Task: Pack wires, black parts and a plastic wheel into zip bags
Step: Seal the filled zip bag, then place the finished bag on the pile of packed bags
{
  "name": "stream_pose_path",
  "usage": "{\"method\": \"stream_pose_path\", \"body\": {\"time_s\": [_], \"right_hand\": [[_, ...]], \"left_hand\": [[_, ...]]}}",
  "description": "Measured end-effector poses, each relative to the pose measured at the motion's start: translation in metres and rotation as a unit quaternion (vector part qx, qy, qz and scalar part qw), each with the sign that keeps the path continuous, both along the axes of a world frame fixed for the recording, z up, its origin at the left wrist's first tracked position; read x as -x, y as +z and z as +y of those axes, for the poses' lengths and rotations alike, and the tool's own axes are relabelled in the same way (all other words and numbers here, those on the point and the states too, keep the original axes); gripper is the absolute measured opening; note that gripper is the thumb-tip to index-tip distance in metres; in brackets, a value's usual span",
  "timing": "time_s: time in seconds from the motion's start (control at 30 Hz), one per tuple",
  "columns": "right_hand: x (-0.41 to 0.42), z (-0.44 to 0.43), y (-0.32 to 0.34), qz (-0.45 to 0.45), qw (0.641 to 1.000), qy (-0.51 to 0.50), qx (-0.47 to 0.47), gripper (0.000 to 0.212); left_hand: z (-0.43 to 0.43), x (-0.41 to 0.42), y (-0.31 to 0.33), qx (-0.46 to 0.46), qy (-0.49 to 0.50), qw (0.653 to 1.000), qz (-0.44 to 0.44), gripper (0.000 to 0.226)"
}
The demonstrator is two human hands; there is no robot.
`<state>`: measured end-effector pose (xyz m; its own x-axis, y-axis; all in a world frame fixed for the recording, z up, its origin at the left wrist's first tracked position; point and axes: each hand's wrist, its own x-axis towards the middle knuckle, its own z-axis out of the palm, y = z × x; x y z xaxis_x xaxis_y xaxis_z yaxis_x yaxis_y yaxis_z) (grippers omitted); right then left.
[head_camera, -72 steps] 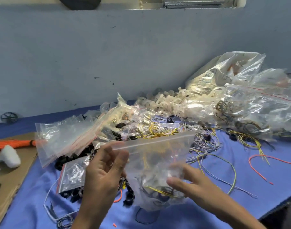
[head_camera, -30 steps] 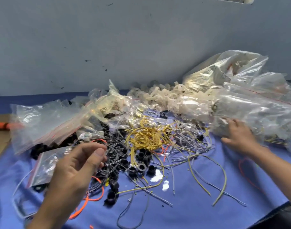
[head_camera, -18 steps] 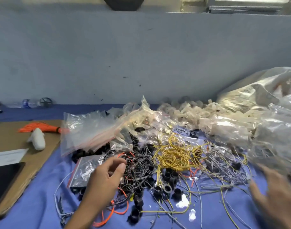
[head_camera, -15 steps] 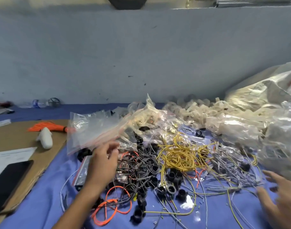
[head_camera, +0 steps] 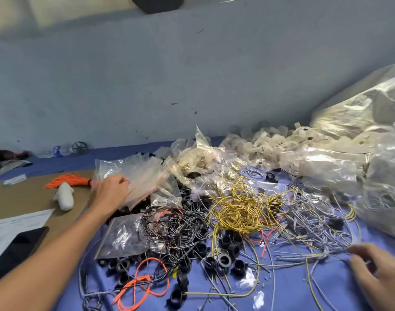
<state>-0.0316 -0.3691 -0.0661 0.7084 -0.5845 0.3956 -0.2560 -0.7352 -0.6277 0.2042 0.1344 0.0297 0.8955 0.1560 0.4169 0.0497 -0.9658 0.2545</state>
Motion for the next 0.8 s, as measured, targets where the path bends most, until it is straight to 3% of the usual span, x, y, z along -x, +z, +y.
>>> {"method": "stream_pose_path", "body": {"time_s": [0.13,0.2,0.27,0.37,0.5,0.63,0.8], "right_hand": [[0.004,0.003,0.005,0.009,1.000,0.002,-0.022,0.033],[0.004,0.003,0.006,0.012,0.999,0.007,-0.030,0.036],[0.004,0.002,0.007,0.010,1.000,0.005,-0.028,0.037],[0.004,0.000,0.005,0.012,1.000,0.000,-0.028,0.040],[0.005,-0.002,0.006,0.030,0.999,0.002,-0.019,0.041],[0.008,0.001,0.007,0.028,1.000,-0.001,-0.012,0.038],[0.010,0.001,0.004,0.039,0.999,-0.011,-0.009,0.037]], "left_hand": [[-0.003,0.003,0.004,-0.046,-0.105,0.965,0.234,0.025],[-0.002,0.006,0.001,-0.077,-0.106,0.952,0.276,0.032],[0.001,0.008,-0.002,-0.048,-0.095,0.964,0.242,0.033],[0.009,0.011,0.000,0.025,-0.054,0.992,0.111,0.029],[0.016,0.017,0.016,0.034,-0.047,0.998,0.000,0.022],[0.017,0.022,0.024,0.096,-0.048,0.994,0.008,0.029],[0.014,0.028,0.029,0.232,-0.090,0.965,0.080,0.007]]}}
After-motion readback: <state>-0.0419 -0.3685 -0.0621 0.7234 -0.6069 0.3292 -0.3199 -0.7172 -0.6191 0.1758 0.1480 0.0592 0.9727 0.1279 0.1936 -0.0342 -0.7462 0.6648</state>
